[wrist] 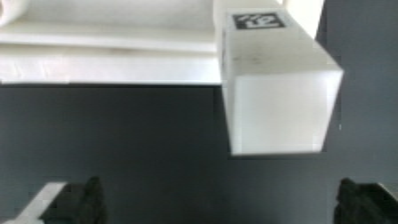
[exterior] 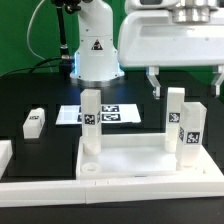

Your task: Assemble desk

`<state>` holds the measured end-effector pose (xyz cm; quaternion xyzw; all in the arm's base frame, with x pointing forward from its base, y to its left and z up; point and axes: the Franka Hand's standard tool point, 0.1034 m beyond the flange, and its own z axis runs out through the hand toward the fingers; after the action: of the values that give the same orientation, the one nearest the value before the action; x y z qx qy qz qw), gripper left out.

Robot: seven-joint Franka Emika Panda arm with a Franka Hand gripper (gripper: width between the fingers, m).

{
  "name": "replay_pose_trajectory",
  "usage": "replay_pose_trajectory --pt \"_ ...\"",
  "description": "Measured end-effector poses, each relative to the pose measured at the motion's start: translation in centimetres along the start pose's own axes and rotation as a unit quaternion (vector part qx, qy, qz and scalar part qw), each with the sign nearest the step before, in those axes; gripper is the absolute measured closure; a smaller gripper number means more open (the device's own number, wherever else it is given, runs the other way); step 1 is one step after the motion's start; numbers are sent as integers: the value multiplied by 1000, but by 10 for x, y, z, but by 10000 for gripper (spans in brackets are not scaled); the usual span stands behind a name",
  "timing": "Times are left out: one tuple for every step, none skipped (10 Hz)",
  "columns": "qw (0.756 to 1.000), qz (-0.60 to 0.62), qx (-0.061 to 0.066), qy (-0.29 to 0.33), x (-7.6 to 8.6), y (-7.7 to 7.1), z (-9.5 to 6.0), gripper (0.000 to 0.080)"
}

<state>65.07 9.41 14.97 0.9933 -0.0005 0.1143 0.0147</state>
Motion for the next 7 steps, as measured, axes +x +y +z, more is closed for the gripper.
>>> replay_pose_trajectory --pt "1000 2 -4 -16 -1 -2 8 151" --pt "998 10 -10 -66 -7 -6 13 151" --pt "997 10 -13 -74 -2 -9 16 151" --pt "998 13 -14 -66 -1 -13 23 151" --pt "997 18 -15 -68 -3 -17 25 151" --pt "997 24 -15 -68 -2 -16 25 151" --pt "997 25 -15 -68 -2 -15 25 151"
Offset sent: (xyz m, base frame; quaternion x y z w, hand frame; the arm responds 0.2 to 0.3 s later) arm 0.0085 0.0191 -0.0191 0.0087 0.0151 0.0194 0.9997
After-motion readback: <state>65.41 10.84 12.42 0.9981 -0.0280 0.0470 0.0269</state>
